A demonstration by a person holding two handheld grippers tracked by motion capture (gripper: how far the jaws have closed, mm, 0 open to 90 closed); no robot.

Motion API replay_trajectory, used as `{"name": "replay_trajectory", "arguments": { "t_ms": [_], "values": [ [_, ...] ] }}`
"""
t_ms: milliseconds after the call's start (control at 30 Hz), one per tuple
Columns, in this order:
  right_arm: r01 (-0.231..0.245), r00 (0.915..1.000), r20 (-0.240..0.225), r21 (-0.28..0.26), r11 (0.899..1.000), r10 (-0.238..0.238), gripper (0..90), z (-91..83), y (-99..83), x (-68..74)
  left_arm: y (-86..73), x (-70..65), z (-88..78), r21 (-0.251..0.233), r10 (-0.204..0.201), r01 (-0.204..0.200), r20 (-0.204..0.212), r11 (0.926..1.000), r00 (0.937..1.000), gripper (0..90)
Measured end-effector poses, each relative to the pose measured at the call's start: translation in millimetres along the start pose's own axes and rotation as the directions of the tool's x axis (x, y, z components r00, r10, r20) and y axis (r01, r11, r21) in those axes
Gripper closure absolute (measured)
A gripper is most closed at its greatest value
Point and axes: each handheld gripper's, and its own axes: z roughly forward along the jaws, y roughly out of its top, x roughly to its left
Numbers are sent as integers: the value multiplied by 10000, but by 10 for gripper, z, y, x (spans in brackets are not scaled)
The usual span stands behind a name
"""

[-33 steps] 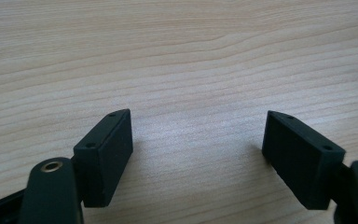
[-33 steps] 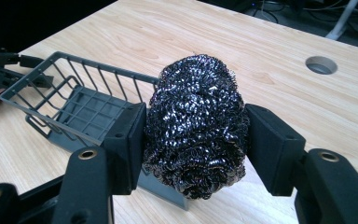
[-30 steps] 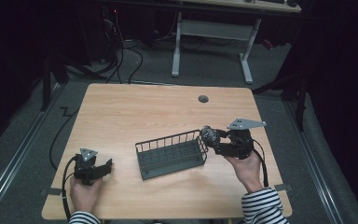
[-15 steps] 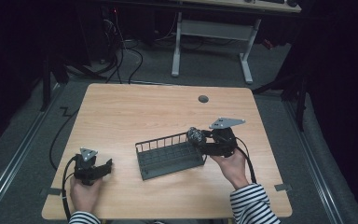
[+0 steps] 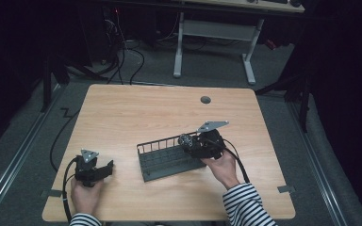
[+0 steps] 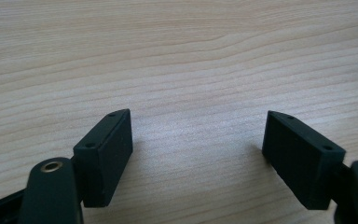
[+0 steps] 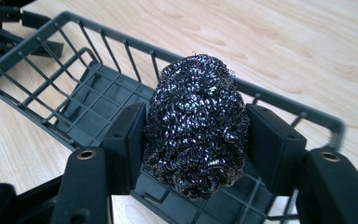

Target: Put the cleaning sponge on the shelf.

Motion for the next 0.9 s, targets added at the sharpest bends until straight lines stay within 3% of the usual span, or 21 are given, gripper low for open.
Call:
{"name": "replay_trajectory", "arguments": {
  "t_ms": [633, 900],
  "values": [
    [162, 9999, 2, 769, 9969, -163, 379, 213, -16, 9, 0, 1, 0, -5, -5, 5, 6, 10000, 10000, 246],
    [187, 9998, 76, 584, 9981, -192, 348, 189, -13, 17, 0, 2, 0, 0, -8, 8, 27, 10000, 10000, 245]
  ]
}}
